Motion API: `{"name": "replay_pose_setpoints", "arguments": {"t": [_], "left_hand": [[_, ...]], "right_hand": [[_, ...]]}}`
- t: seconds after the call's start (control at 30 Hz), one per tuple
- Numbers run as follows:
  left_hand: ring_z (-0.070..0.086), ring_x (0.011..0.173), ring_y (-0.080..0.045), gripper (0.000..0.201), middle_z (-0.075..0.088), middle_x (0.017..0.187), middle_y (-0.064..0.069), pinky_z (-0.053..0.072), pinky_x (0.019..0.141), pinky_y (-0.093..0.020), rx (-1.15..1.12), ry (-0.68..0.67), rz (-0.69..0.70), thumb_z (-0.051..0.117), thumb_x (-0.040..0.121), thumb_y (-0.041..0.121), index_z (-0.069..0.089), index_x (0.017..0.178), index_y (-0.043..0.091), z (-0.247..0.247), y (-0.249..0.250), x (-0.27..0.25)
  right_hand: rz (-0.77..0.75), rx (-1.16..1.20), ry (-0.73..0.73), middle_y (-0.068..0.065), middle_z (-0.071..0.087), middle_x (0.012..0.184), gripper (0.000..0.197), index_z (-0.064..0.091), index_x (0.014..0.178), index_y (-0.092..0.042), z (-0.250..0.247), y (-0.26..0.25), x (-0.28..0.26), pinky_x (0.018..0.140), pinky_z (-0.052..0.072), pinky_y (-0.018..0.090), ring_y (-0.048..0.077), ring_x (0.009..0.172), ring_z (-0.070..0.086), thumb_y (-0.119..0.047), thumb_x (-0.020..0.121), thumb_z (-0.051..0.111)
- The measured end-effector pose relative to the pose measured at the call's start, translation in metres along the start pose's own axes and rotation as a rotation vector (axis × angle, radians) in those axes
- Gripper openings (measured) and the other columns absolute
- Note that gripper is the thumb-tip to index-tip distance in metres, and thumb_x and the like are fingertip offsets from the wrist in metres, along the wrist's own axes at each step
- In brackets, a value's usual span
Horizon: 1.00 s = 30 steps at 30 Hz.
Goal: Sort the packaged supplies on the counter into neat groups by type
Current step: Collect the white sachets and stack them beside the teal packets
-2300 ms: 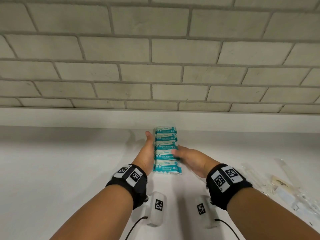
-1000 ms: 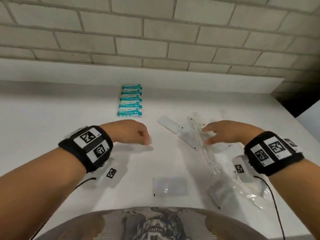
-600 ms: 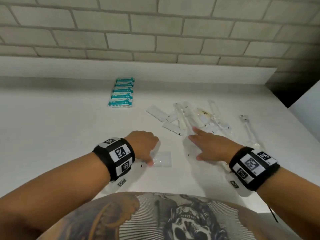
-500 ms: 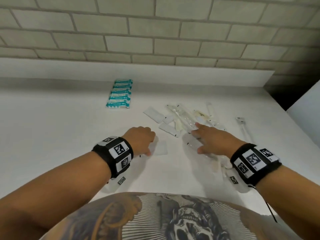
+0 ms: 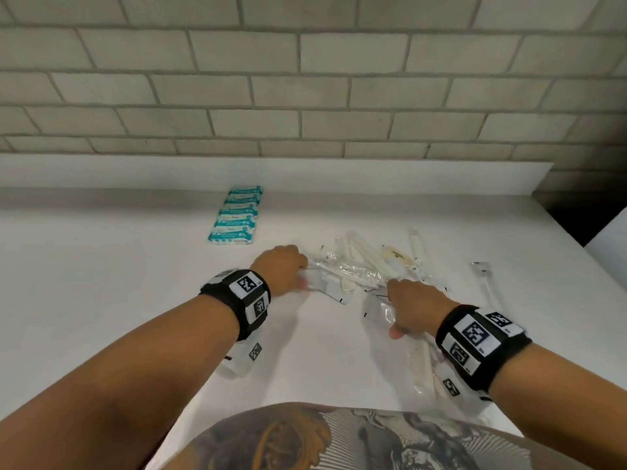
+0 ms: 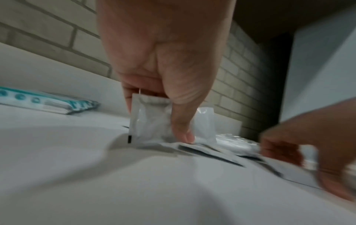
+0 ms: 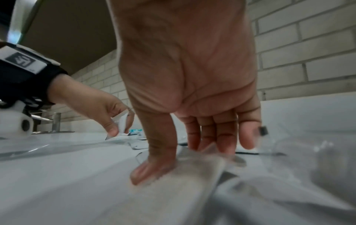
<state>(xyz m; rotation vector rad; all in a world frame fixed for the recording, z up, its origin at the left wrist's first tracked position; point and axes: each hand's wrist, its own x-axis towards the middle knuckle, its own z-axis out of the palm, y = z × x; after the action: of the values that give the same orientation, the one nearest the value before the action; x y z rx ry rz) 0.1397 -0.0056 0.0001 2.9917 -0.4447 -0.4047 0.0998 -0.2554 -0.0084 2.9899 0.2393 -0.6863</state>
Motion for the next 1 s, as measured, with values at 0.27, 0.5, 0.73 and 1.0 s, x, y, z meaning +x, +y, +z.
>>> {"name": "replay_pose_setpoints", "arguments": {"t": [0.27,0.5,0.73,1.0], "left_hand": [[0.043,0.131,-0.029,0.068,0.035,0.149,-0.006,0.037,0.108,-0.039,0.01,-0.045,-0.061,0.064,0.084,0.039,0.039,0.143,0.017,0.005,-0.009,0.04],[0.035,0.135,-0.034,0.071,0.02,0.157,-0.005,0.031,0.112,-0.04,0.051,-0.035,-0.106,0.065,0.084,0.037,0.034,0.146,0.02,0.014,0.004,0.039],[0.041,0.132,-0.034,0.066,0.023,0.152,-0.012,0.038,0.106,-0.041,0.047,-0.023,-0.177,0.065,0.085,0.032,0.036,0.144,0.025,0.021,0.025,0.015],[0.053,0.119,-0.028,0.062,0.054,0.129,-0.009,0.045,0.094,-0.036,0.131,-0.04,-0.226,0.064,0.083,0.045,0.043,0.136,0.019,0.029,0.056,-0.013]], "right_hand": [[0.028,0.301,0.291,0.007,0.06,0.117,0.03,0.061,0.117,-0.013,-0.029,0.04,-0.005,0.087,0.041,0.033,0.028,0.112,0.056,-0.021,0.088,0.06],[-0.216,0.389,-0.27,-0.004,0.072,0.096,0.013,0.063,0.09,-0.032,-0.027,0.066,-0.067,0.085,0.053,0.035,0.021,0.091,0.068,-0.029,0.081,0.073],[-0.072,0.482,-0.011,-0.001,0.065,0.114,0.031,0.056,0.122,-0.021,-0.033,0.082,-0.082,0.087,0.046,0.024,0.021,0.105,0.06,-0.03,0.092,0.061],[-0.077,0.298,-0.283,0.004,0.065,0.107,0.034,0.057,0.114,-0.015,-0.007,0.107,-0.102,0.075,0.051,0.03,0.02,0.086,0.06,-0.034,0.087,0.065]]}}
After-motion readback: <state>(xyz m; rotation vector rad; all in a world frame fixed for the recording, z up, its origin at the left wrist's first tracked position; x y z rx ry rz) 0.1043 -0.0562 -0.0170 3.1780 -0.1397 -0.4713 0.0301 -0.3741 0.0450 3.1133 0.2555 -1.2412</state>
